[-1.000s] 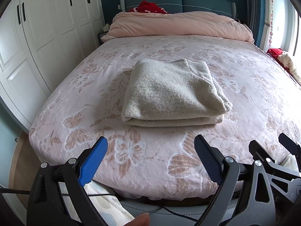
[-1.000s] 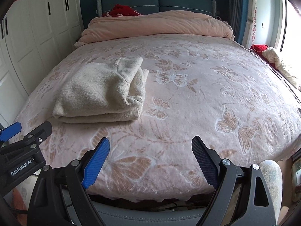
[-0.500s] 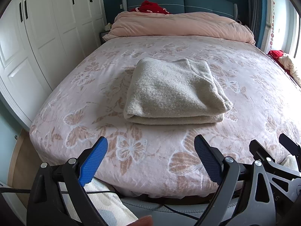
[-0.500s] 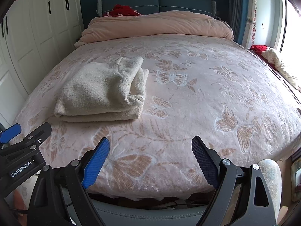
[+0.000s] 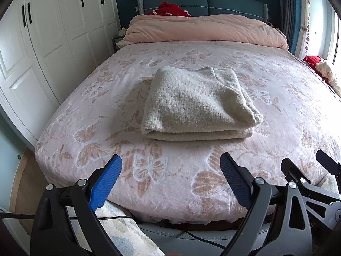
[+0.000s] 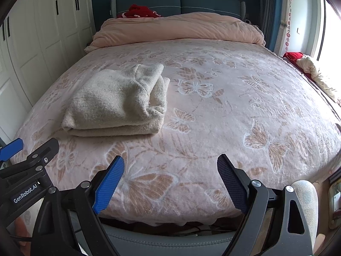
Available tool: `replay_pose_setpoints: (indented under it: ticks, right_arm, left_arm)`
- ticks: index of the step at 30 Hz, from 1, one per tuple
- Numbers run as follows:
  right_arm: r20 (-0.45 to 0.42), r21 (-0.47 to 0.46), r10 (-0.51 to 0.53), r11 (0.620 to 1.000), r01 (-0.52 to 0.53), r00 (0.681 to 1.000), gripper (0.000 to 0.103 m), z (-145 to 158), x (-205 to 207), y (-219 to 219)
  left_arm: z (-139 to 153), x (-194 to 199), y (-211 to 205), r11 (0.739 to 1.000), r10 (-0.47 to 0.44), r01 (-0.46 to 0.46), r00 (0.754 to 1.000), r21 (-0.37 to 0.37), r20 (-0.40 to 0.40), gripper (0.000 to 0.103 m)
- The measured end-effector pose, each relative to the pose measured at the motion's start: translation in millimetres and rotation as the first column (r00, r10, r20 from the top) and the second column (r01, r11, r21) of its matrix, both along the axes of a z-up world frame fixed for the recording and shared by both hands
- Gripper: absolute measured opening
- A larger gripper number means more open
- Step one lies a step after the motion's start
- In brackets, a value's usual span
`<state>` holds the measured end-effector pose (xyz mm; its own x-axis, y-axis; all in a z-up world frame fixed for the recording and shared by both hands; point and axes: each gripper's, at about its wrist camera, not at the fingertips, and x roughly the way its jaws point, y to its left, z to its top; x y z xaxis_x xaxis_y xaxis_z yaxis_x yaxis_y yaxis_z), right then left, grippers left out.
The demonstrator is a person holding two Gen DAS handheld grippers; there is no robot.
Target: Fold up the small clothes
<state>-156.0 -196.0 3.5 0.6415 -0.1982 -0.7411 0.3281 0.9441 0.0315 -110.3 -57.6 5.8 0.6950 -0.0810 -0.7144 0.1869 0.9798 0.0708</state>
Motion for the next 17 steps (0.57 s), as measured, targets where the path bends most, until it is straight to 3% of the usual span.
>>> replay_pose_setpoints:
  ticks: [17]
  right_arm:
    - [-0.003, 0.002, 0.005, 1.000, -0.005, 1.000, 0.087, 0.0, -0.1, -1.1]
  left_arm:
    - [0.1, -5.2, -0.4, 0.999, 0.025, -0.026, 0.999, 0.025, 0.037, 0.093]
